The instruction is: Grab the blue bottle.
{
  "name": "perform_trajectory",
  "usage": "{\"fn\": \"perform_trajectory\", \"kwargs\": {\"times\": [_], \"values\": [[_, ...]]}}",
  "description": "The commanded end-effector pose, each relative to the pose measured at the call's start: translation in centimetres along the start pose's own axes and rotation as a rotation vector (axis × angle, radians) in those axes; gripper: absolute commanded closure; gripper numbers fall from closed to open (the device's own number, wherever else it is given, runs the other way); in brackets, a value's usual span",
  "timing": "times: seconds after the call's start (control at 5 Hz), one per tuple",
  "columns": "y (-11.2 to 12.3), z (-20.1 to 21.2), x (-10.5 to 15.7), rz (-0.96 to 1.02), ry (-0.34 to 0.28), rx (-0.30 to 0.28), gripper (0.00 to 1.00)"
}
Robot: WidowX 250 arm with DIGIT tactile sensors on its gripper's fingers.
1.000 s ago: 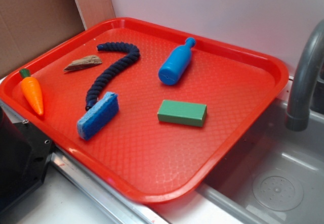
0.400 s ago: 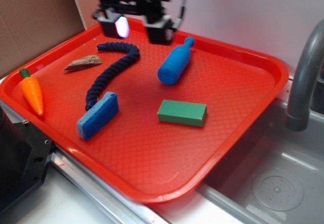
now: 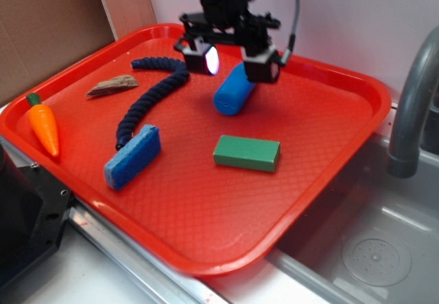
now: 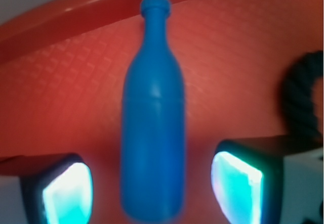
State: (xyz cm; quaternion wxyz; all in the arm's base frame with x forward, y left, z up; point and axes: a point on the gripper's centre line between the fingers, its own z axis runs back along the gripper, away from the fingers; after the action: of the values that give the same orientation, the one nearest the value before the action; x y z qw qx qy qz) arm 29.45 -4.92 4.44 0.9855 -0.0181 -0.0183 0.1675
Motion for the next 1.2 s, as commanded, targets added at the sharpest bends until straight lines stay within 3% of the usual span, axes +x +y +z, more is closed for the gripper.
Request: {"fn": "perform_trajectory", "kwargs": {"times": [0.0, 0.2, 0.4, 0.6, 0.8, 1.0], "values": [[1.3, -1.3, 1.0, 0.028, -0.021, 0.019, 0.0], [2.0, -1.3, 0.8, 0.031, -0.033, 0.012, 0.45], [2.8, -0.9, 0.7, 0.057, -0.042, 0.006, 1.0], [3.8, 1.0, 0.5, 0.02, -0.047, 0.004, 1.0], [6.2, 5.8, -0.4, -0.031, -0.076, -0.002, 1.0], [8.2, 9.6, -1.2, -0.141, -0.01, 0.021, 1.0]]}}
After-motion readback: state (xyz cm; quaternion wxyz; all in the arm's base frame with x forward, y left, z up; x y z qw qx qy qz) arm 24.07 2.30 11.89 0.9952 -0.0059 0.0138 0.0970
